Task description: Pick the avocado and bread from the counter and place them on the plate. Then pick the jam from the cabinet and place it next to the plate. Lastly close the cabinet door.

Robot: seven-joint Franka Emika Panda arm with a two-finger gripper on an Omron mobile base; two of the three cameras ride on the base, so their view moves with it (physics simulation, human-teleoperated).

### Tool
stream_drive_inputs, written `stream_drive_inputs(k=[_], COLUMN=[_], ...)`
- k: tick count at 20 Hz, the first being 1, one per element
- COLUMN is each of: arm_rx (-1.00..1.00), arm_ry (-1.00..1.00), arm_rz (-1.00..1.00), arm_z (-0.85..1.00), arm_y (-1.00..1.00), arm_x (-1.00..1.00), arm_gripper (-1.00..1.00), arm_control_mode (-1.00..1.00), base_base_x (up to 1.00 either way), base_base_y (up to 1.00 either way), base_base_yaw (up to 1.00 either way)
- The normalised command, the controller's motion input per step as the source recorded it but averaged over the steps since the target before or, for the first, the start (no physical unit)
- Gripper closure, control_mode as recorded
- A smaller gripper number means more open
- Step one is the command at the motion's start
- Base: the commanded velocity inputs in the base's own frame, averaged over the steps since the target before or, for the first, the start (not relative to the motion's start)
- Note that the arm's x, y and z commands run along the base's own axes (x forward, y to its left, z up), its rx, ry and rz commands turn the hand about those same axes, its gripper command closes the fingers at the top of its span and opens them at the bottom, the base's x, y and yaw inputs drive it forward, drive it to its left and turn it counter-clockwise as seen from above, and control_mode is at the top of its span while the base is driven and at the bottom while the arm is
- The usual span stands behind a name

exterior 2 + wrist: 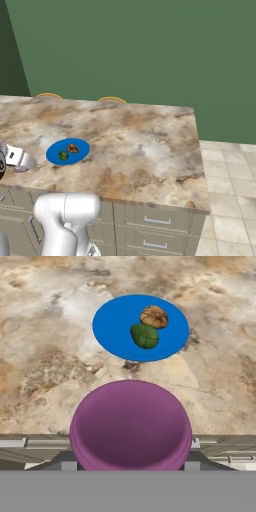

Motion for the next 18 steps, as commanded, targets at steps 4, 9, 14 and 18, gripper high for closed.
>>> stream_drive_inputs(k=[4, 9, 14, 18], arm_rx=[0.00, 0.00, 0.00, 0.00], arm_ry=[0.00, 0.00, 0.00, 0.00], arm_rz=[0.00, 0.00, 0.00, 0.00], arm_z=[-0.30, -0.23, -0.25, -0.27], arm_y=[0.05, 0.00, 0.06, 0.11], arm_x=[0.23, 0.25, 0.20, 0.19], arm_gripper=[1.00, 1.00, 1.00, 1.00], arm_control_mode=[-1.00, -1.00, -1.00, -1.00], base_base_x=[0.00, 0.00, 0.00, 0.00], base_base_y=[0.00, 0.00, 0.00, 0.00], base_base_yaw=[0.00, 0.00, 0.00, 0.00])
